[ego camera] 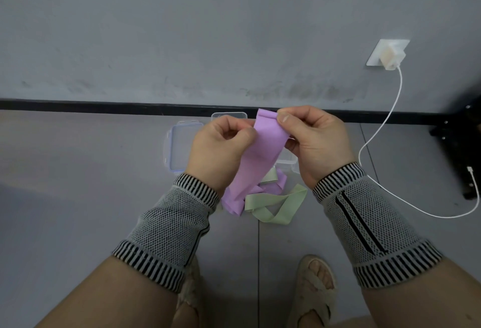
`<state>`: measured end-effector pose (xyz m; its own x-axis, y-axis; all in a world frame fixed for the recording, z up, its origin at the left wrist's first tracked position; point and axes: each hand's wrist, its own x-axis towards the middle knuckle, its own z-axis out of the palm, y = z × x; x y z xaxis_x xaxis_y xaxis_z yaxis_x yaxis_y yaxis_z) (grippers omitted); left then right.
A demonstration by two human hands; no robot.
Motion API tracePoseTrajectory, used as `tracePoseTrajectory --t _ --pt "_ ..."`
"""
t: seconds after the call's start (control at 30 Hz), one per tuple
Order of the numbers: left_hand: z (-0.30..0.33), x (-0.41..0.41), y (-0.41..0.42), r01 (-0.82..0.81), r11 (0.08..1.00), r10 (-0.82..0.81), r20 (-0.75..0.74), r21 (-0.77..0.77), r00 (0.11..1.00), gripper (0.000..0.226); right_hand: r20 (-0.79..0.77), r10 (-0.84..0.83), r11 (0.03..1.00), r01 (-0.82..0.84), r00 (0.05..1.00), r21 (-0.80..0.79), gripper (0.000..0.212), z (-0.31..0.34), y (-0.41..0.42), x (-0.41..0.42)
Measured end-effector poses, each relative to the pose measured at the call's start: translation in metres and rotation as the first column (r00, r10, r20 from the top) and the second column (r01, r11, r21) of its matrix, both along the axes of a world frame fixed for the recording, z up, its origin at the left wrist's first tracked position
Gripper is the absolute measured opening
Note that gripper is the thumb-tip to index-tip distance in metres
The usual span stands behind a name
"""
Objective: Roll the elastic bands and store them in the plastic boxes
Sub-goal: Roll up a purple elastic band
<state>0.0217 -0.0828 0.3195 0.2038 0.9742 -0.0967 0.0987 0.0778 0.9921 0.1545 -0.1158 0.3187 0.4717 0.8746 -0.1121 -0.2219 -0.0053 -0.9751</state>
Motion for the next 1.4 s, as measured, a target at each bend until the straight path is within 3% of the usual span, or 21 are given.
tracePoseTrajectory --t 0.2,0.43,0.53,0.77,0.9,1.03,1.13,1.2,1.4 --pt "-0.0007 0.0013 0.0006 0.002 1.000 -0.001 -0.070 0.015 0.998 0.023 0.046 0.033 0.999 -0.034 0.998 0.009 0.019 -0.0014 -0.0006 0.0002" --pt "-0.0018 0.0002 0.0016 0.022 1.000 -0.022 -0.004 0.007 1.000 0.024 0.195 0.015 1.000 -0.017 0.981 0.008 0.019 -0.0039 -0.0012 -0.0019" --pt "-0.0024 -0.0006 0.0021 0.029 1.000 -0.029 0.012 -0.001 1.000 0.017 0.194 0.010 1.000 -0.011 0.981 0.003 0.023 -0.0032 -0.0010 -0.0031" --pt "-0.0013 -0.0030 0.0046 0.010 1.000 -0.010 0.008 -0.004 1.000 0.027 0.182 0.106 0.994 -0.106 0.978 -0.010 0.025 -0.0034 -0.0014 -0.0015" --pt "-0.0025 -0.0051 0.0064 0.004 0.999 -0.003 0.019 -0.037 1.000 0.026 0.131 0.169 0.986 -0.166 0.977 -0.035 0.036 -0.0007 -0.0018 -0.0015" --pt "-0.0031 -0.0057 0.0066 0.001 0.994 0.004 0.051 -0.107 0.999 0.008 0.310 0.118 0.993 -0.121 0.944 -0.008 0.035 0.0033 -0.0047 -0.0053" --pt "-0.0027 -0.0054 0.0060 0.043 0.989 -0.033 0.076 -0.140 0.997 0.023 0.404 0.086 0.993 -0.109 0.911 0.034 0.033 0.0057 -0.0064 -0.0078" --pt "-0.0010 -0.0049 0.0051 0.045 0.987 -0.031 0.092 -0.153 0.995 0.021 0.459 0.070 0.993 -0.108 0.886 0.055 0.033 0.0040 -0.0060 -0.0078" --pt "0.0001 -0.0054 0.0038 0.046 0.993 -0.038 0.074 -0.113 0.997 0.006 0.520 0.073 0.988 -0.132 0.851 0.079 0.032 0.0012 -0.0063 -0.0073"
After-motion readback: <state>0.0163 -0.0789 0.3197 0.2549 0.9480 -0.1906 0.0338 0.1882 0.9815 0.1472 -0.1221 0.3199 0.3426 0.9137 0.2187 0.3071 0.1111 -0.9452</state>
